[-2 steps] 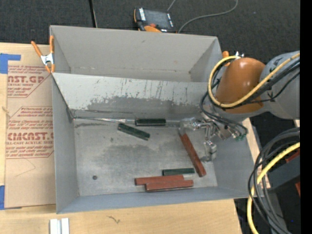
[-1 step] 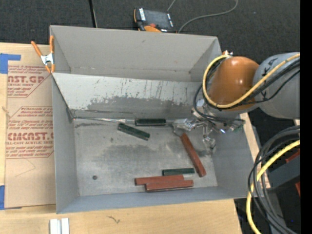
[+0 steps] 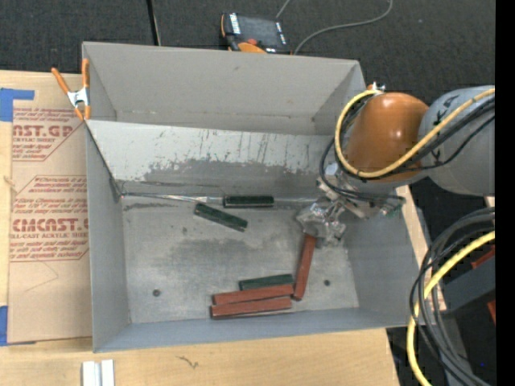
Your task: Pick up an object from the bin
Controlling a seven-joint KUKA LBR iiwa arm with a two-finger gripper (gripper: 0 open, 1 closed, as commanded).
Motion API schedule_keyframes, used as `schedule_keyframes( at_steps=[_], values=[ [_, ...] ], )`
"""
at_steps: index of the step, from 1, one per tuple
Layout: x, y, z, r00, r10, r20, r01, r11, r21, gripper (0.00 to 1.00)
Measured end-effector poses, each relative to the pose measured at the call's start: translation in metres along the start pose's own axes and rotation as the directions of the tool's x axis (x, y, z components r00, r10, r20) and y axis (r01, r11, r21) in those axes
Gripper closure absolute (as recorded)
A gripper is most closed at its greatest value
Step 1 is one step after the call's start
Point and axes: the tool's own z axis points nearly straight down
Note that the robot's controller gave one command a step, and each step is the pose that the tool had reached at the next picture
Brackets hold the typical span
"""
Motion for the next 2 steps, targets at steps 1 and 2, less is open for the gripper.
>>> schedule_keyframes(
  at_steps=[1,2],
  values=[
    [0.0417,0.0192,0.0002,1.0,-0.029,0.0,0.029,1.0,-0.002,1.0],
    [0.0411,0.02,0.0015,1.0,-0.031,-0.002,0.031,1.0,-0.005,0.0]
  ],
)
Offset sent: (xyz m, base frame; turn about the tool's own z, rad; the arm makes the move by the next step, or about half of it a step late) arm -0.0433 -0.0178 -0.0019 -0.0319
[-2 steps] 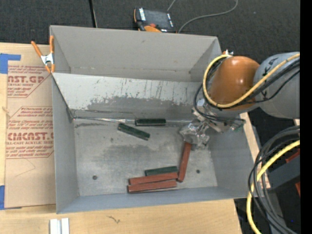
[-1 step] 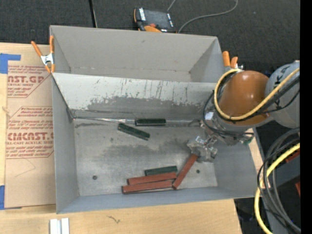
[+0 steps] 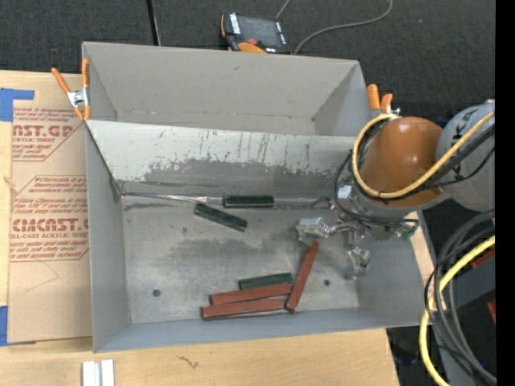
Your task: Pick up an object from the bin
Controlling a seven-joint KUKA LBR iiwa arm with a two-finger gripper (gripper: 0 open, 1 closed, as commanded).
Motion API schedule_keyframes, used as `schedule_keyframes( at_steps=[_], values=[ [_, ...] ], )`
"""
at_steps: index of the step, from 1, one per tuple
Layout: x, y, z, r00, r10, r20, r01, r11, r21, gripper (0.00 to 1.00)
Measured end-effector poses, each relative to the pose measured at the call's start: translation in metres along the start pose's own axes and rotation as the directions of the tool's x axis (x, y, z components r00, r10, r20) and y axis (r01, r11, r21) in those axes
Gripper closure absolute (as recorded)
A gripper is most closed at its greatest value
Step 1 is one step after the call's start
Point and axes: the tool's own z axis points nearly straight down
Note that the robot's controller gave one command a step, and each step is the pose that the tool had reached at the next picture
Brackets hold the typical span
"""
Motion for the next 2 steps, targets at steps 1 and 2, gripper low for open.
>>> schedule_keyframes(
  at_steps=[1,2],
  values=[
    [-0.0013,-0.0003,-0.0008,1.0,-0.001,0.003,0.001,1.0,0.002,1.0],
    [-0.0001,0.0001,0.0001,1.0,-0.001,0.0,0.001,1.0,0.0,0.0]
  ],
)
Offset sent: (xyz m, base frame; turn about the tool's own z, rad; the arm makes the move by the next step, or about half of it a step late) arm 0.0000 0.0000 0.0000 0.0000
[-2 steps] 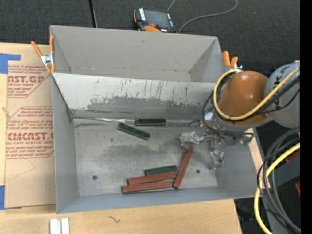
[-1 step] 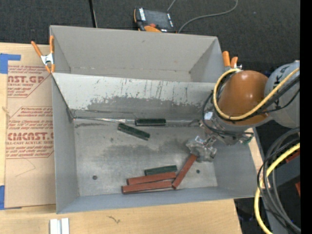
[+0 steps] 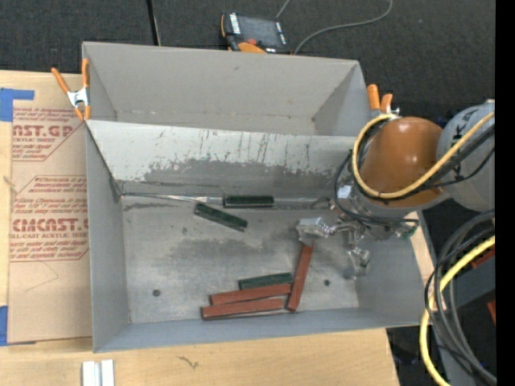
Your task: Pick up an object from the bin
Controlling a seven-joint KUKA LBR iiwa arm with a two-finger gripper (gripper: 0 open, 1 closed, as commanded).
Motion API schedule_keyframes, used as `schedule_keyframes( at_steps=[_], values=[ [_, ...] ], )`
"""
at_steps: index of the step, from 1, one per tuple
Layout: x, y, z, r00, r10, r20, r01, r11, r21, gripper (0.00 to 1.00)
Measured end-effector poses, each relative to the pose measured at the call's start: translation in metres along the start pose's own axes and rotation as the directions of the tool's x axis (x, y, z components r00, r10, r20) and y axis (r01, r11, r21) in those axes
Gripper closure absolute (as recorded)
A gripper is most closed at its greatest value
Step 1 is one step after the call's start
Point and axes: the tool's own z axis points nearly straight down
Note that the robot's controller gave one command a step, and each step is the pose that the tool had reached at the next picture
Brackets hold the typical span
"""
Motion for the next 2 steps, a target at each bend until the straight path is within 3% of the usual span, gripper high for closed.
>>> schedule_keyframes(
  at_steps=[1,2],
  values=[
    [-0.0327,0.0252,0.0004,0.998,-0.065,0.001,0.065,0.998,-0.002,0.0],
    [-0.0312,0.024,0.0001,0.998,-0.063,-0.001,0.063,0.998,-0.001,1.0]
  ],
)
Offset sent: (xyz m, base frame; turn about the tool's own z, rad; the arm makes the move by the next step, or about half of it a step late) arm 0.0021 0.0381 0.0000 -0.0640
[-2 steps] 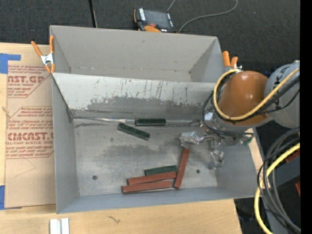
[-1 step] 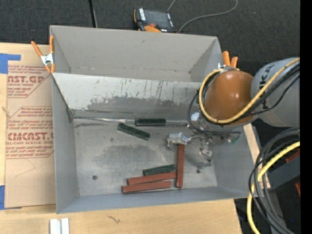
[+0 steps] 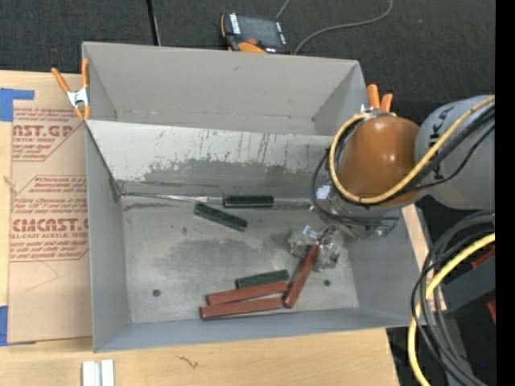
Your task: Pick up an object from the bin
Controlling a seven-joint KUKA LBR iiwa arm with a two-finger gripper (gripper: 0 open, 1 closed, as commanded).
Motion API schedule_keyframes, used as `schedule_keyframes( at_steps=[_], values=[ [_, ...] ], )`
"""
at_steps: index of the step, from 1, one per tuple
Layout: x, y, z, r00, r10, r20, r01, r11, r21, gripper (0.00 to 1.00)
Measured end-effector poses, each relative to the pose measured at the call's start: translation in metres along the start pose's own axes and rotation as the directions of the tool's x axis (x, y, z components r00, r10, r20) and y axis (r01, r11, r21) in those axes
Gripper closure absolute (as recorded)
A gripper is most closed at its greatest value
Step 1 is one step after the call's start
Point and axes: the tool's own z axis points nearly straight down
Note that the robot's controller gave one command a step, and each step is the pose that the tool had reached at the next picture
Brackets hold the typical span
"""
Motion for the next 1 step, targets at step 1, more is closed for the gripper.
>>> schedule_keyframes(
  at_steps=[1],
  values=[
    [-0.0223,-0.0086,-0.1722,0.982,-0.186,0.004,0.186,0.982,0.009,1.0]
  ],
)
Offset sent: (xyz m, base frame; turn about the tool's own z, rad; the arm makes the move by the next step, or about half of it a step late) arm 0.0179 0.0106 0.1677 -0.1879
